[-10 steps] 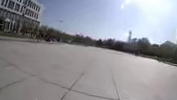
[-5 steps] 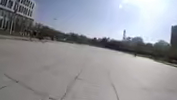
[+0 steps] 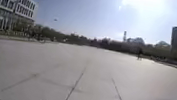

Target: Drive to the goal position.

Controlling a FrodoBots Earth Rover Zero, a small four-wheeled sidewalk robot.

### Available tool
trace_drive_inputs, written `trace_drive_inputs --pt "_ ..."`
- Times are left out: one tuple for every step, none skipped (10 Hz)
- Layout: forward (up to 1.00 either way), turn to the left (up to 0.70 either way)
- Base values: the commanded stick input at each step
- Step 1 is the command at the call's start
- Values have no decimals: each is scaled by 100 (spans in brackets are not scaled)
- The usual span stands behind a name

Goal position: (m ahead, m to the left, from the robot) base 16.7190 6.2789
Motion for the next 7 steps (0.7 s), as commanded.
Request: trace_drive_inputs --pt "70 0" --pt "70 0" --pt "70 0" --pt "70 0" --pt "70 0" --pt "70 0" --pt "70 0"
